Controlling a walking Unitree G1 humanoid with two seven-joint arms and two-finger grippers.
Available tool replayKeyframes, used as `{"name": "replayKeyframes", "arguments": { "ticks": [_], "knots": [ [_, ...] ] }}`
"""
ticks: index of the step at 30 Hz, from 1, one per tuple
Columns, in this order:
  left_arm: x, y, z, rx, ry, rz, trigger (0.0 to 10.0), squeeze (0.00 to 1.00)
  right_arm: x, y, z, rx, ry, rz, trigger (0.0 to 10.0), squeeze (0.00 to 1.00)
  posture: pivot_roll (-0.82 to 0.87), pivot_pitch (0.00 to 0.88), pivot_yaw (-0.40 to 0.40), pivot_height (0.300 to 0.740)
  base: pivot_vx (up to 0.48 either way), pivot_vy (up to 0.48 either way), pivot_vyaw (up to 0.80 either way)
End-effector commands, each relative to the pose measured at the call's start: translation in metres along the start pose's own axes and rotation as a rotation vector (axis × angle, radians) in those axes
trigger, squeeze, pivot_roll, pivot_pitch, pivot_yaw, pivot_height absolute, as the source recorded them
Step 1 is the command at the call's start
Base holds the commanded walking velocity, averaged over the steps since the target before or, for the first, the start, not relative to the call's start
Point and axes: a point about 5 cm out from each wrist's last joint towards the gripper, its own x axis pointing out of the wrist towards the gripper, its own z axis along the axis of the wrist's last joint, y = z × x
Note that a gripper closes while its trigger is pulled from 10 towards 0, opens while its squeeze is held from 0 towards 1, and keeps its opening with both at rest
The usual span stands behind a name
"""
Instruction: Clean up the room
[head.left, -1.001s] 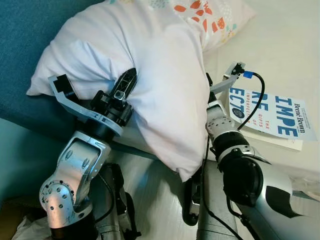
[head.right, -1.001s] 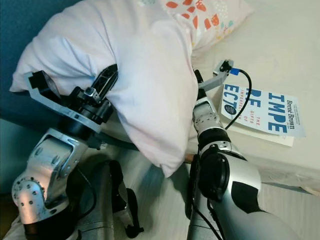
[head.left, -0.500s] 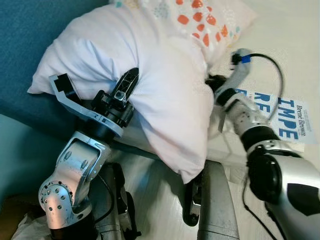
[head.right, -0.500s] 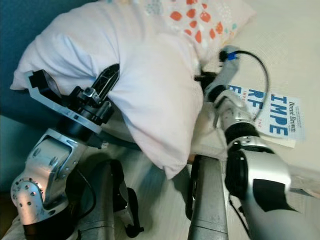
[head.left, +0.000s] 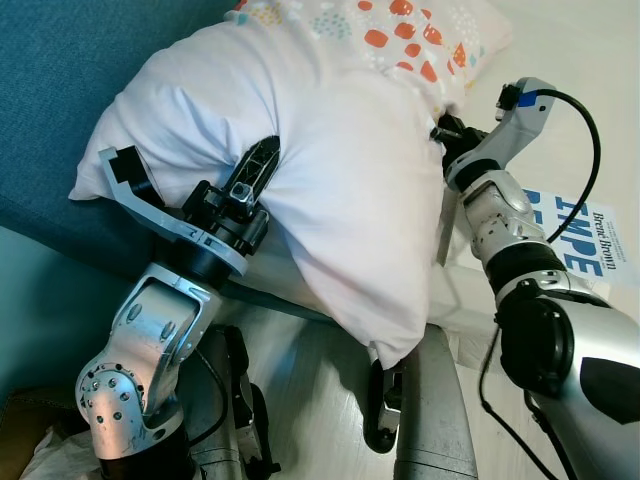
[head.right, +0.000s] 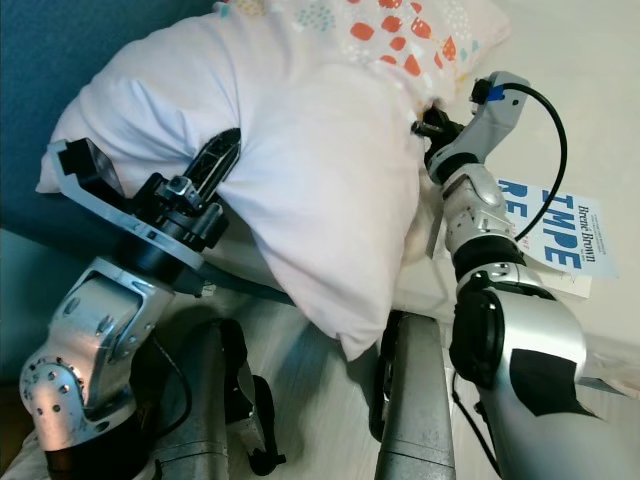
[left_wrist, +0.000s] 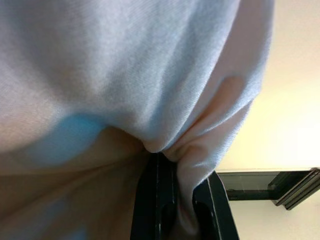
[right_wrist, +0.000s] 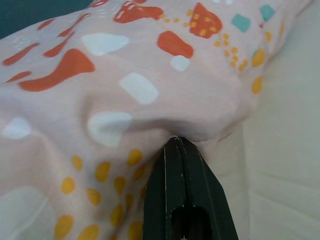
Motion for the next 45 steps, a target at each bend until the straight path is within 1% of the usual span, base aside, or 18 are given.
{"name": "replayKeyframes", "arguments": {
  "ticks": [1, 3, 4, 45],
  "knots": [
    [-0.1408, 0.0849, -0.0452, -0.320, -0.144, 0.641, 0.0, 0.00, -0.0020, -0.0028, -0.0069, 0.087, 0.003, -0.037, 0.0, 0.00, 0.12, 0.554, -0.050, 0.547, 0.000, 0.000, 0.00],
    [-0.1408, 0.0849, -0.0452, -0.320, -0.144, 0.641, 0.0, 0.00, -0.0020, -0.0028, -0.0069, 0.087, 0.003, -0.037, 0.0, 0.00, 0.12, 0.554, -0.050, 0.547, 0.000, 0.000, 0.00],
    [-0.1440, 0.0859, -0.0509, -0.327, -0.115, 0.678, 0.0, 0.00, -0.0004, 0.0051, -0.0104, 0.141, 0.002, -0.011, 0.0, 0.00, 0.12, 0.554, -0.053, 0.547, 0.000, 0.000, 0.00],
    [-0.1440, 0.0859, -0.0509, -0.327, -0.115, 0.678, 0.0, 0.00, -0.0004, 0.0051, -0.0104, 0.141, 0.002, -0.011, 0.0, 0.00, 0.12, 0.554, -0.053, 0.547, 0.000, 0.000, 0.00]
  ]
}}
